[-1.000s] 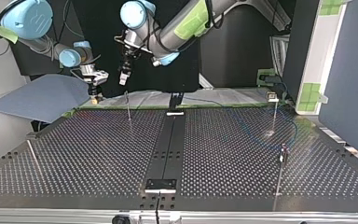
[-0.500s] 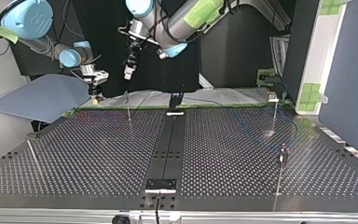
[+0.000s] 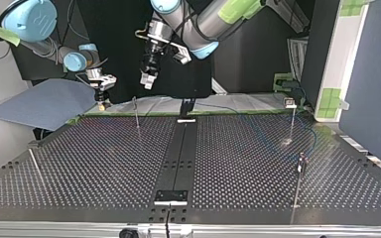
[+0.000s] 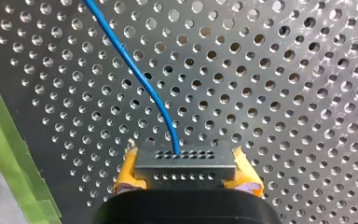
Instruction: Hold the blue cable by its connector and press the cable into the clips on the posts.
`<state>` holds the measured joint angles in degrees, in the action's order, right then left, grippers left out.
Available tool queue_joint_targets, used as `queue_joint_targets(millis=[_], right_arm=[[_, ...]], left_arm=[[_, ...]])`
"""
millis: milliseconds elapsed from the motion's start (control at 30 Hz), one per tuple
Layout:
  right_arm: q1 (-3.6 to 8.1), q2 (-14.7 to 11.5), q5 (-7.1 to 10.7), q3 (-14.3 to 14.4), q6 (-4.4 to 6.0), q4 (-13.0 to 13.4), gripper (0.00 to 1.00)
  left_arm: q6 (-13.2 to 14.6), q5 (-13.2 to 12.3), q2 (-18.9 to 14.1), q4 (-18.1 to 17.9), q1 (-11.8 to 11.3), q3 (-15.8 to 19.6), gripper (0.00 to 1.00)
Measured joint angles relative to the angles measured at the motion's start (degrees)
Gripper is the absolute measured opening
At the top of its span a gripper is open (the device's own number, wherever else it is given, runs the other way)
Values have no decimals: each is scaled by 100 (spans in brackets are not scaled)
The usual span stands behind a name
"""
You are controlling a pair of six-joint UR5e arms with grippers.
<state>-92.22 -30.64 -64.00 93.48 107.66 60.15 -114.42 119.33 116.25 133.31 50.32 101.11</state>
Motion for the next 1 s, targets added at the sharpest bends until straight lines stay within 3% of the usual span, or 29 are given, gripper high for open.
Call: queue_joint_targets(millis=[267,433,567,833,1000], right_arm=[[11,-32,-1,0,-72,-83,0],[16,-216,-8,30,-263,-278,0],[32,-367,-20,132,-346,-416,0],[58,-765,-79,360,-366,-428,0],[63,-996,-86,375,-367,-432,0]], left_arm=[[-43,47,-452,-454,-185,451,100],[82,91,-620,-714,-267,714,100],[108,69,-633,-891,-327,891,100],[111,-175,-535,-1160,-416,1302,100],[208,-56,-316,-1157,-434,1546,100]])
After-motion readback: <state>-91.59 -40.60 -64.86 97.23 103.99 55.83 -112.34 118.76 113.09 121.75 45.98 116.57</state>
